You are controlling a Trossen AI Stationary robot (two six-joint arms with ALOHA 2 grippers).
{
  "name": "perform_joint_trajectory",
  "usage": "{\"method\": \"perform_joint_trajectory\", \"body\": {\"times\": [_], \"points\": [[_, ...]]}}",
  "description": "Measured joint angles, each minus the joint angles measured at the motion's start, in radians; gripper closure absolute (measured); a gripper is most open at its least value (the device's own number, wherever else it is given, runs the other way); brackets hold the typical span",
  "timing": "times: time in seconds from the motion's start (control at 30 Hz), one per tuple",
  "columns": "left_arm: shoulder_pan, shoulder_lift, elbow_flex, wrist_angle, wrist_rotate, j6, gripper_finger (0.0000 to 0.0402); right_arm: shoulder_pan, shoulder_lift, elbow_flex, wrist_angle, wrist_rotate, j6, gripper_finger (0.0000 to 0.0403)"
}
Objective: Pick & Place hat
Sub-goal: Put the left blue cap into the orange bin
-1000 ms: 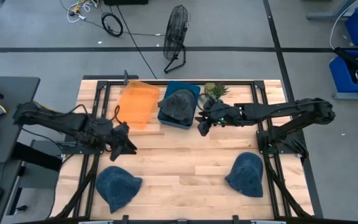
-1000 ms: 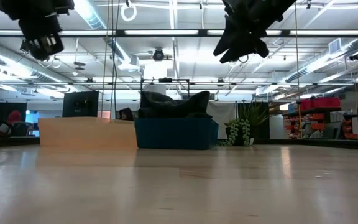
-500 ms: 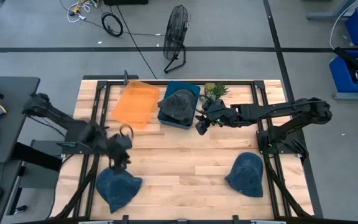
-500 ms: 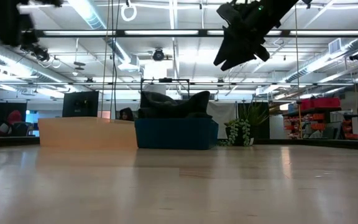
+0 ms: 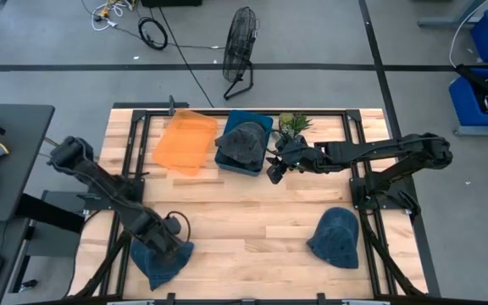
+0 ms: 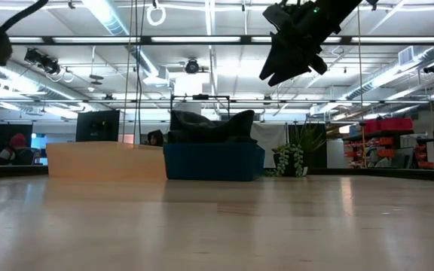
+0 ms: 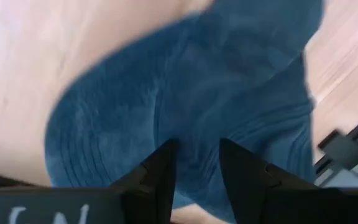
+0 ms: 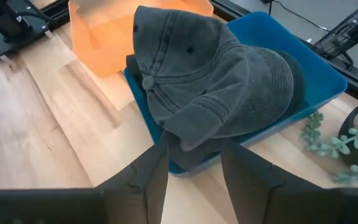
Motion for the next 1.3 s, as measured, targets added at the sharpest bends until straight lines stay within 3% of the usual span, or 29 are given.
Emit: {"method": "perform_joint_trajectory", "body": {"times": [0.13,0.27,0.37,0.47,0.6,0.7,0.93,1.07,1.2,1.3], "points": [[-0.003,0.035,0.000,-0.008,-0.004,-0.036,0.0276,0.000,0.000,0.000,0.000,0.000,0.000,0.0250],[-0.006,0.080,0.002,-0.026,-0.031,0.082,0.0282,0.000,0.000,0.000,0.000,0.000,0.000,0.0250],[-0.020,0.105,0.002,-0.014,-0.041,0.230,0.0319,0.000,0.000,0.000,0.000,0.000,0.000,0.0250],[-0.021,0.115,0.002,-0.030,-0.045,0.276,0.0382,0.000,0.000,0.000,0.000,0.000,-0.003,0.0250],[-0.012,0.115,0.005,-0.051,-0.046,0.306,0.0394,0.000,0.000,0.000,0.000,0.001,-0.020,0.0250],[0.010,0.116,0.054,-0.094,-0.072,0.416,0.0397,0.000,0.000,0.000,0.000,0.028,-0.027,0.0250],[0.082,0.116,0.296,-0.407,-0.337,0.809,0.0398,0.000,0.000,0.000,0.000,0.053,-0.029,0.0250],[0.131,0.116,0.407,-0.597,-0.575,1.062,0.0398,0.000,0.000,0.000,0.000,0.053,-0.029,0.0250],[0.227,0.115,0.455,-0.738,-0.770,1.330,0.0397,0.000,-0.001,-0.004,0.004,0.053,-0.029,0.0250],[0.334,0.107,0.449,-0.737,-0.877,1.548,0.0397,0.000,-0.001,-0.021,0.001,0.052,-0.024,0.0250]]}}
